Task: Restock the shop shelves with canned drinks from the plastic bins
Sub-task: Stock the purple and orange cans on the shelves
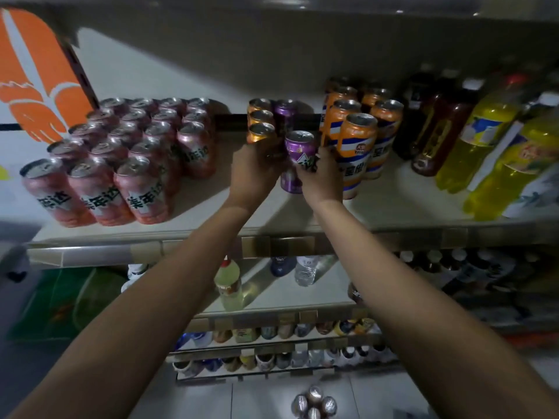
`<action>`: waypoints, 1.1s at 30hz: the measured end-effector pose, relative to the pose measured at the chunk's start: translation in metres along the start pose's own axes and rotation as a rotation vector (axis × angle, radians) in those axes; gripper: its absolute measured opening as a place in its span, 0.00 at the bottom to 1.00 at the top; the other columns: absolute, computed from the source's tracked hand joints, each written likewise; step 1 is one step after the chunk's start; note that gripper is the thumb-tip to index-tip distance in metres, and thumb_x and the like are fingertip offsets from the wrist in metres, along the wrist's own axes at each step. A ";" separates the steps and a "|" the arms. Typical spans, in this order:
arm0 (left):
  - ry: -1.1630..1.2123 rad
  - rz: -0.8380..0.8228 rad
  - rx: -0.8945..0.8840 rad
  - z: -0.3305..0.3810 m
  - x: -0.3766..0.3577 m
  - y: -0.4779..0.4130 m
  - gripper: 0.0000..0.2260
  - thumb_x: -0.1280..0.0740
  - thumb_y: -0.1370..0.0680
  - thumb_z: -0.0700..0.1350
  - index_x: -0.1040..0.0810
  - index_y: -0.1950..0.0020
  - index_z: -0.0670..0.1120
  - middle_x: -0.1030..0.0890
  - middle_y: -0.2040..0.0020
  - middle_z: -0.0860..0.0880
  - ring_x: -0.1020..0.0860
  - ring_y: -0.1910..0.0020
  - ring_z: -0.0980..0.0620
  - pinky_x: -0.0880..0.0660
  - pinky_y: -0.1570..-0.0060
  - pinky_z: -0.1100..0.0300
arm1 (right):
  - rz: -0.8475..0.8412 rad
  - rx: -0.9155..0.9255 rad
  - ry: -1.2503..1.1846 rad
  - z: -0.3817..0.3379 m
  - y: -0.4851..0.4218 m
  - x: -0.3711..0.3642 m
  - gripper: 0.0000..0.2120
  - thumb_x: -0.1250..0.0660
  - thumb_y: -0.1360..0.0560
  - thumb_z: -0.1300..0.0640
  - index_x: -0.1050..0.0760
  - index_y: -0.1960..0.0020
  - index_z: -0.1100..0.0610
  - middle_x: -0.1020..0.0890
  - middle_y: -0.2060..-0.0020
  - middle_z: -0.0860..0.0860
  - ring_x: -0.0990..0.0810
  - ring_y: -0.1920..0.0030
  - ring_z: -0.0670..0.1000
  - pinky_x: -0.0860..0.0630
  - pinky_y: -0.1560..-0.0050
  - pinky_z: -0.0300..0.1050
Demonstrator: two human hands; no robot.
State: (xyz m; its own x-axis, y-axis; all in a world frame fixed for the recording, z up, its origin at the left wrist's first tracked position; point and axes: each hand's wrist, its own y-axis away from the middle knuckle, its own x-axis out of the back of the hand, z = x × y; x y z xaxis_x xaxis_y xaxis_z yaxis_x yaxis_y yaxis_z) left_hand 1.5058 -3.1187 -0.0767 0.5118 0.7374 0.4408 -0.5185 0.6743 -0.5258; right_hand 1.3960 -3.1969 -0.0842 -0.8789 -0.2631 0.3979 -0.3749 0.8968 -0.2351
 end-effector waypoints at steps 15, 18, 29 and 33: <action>-0.812 -0.150 -0.431 0.000 0.004 -0.110 0.13 0.35 0.21 0.54 0.14 0.44 0.53 0.15 0.51 0.42 0.20 0.49 0.37 0.32 0.43 0.50 | 0.095 -0.068 0.040 0.004 -0.059 -0.045 0.22 0.35 0.19 0.55 0.35 0.27 0.57 0.26 0.30 0.56 0.29 0.29 0.56 0.34 0.35 0.45; -0.860 -0.175 -0.393 -0.016 -0.003 -0.126 0.12 0.34 0.20 0.56 0.15 0.42 0.57 0.15 0.47 0.44 0.21 0.45 0.39 0.35 0.39 0.50 | 0.084 -0.066 0.003 0.004 -0.076 -0.051 0.20 0.37 0.19 0.60 0.33 0.27 0.58 0.24 0.32 0.56 0.28 0.29 0.56 0.35 0.36 0.42; -1.000 -0.283 -0.335 -0.017 -0.012 -0.151 0.25 0.51 0.22 0.57 0.17 0.37 0.56 0.17 0.45 0.41 0.23 0.42 0.39 0.39 0.34 0.48 | 0.030 -0.104 -0.088 0.005 -0.102 -0.059 0.22 0.35 0.20 0.61 0.33 0.27 0.58 0.22 0.33 0.56 0.25 0.32 0.56 0.34 0.39 0.40; -0.994 -0.317 -0.313 -0.019 -0.012 -0.153 0.16 0.42 0.17 0.51 0.19 0.34 0.55 0.17 0.44 0.42 0.24 0.40 0.40 0.39 0.34 0.48 | 0.046 -0.100 -0.154 0.000 -0.101 -0.060 0.22 0.34 0.21 0.61 0.31 0.28 0.60 0.22 0.34 0.56 0.26 0.32 0.56 0.37 0.41 0.35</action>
State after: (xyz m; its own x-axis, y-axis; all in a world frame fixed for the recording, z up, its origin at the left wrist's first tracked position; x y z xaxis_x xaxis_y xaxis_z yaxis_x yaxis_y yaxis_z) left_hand 1.5919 -3.2314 -0.0155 -0.2643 0.3298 0.9063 -0.1906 0.9033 -0.3843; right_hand 1.4862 -3.2716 -0.0847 -0.9320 -0.2659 0.2463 -0.3091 0.9379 -0.1573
